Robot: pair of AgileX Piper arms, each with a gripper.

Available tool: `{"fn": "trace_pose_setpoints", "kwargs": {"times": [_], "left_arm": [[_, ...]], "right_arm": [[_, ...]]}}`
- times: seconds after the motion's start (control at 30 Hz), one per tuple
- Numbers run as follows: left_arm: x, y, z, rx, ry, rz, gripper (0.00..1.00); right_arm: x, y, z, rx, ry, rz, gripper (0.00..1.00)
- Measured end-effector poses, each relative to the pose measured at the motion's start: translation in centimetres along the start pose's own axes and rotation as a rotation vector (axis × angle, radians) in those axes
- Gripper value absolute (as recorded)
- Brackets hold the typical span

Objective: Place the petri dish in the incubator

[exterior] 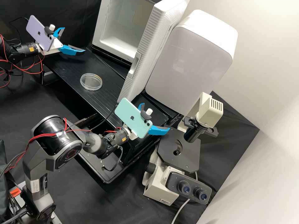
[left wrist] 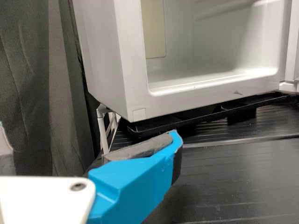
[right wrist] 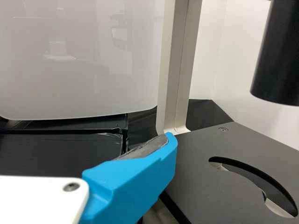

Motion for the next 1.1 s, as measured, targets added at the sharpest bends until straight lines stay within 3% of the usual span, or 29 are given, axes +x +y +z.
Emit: {"fn": "trace_pose_setpoints", "kwargs": {"times": [0.6, 0.7, 0.9, 1.1], "left_arm": [[0.0, 0.0, 0.1, 0.004, -0.011, -0.002, 1.0], [-0.3, -0.1, 0.5, -0.012, -0.028, -0.009, 1.0], [-2.6, 0.0, 2.4, -0.012, -0.099, -0.01, 1.0], [-5.3, -1.1, 4.5, 0.014, -0.192, -0.033, 1.0]], "right_arm": [[0.0, 0.0, 0.0, 0.0, 0.0, 0.0, 1.0], [0.0, 0.0, 0.0, 0.0, 0.0, 0.0, 1.0], [0.0, 0.0, 0.0, 0.0, 0.0, 0.0, 1.0], [0.0, 0.0, 0.0, 0.0, 0.0, 0.0, 1.0]]}}
